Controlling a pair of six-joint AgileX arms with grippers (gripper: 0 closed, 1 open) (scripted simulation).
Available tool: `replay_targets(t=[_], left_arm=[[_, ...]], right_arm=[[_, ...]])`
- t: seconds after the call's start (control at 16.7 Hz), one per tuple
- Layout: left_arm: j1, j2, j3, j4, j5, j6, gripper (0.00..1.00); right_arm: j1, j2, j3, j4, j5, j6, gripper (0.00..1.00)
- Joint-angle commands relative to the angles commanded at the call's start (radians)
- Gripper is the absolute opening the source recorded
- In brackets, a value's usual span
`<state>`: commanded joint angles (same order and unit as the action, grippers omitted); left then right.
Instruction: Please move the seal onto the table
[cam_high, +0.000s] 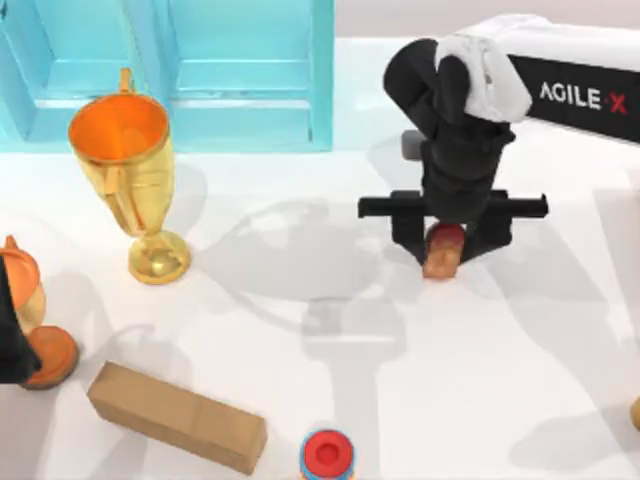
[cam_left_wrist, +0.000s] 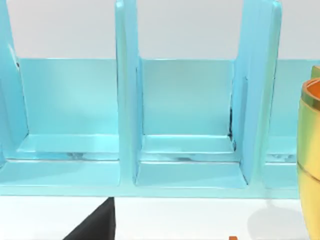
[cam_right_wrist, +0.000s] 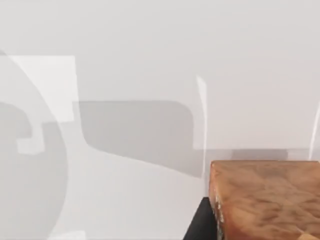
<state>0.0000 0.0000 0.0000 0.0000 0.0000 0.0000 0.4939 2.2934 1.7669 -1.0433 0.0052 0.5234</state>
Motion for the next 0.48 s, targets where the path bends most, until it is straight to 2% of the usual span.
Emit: replay_targets(t=[0.48], left_arm=[[0.000, 0.000, 0.000, 0.000, 0.000, 0.000, 1.00]], right_arm=[[0.000, 0.000, 0.000, 0.000, 0.000, 0.000, 0.75]])
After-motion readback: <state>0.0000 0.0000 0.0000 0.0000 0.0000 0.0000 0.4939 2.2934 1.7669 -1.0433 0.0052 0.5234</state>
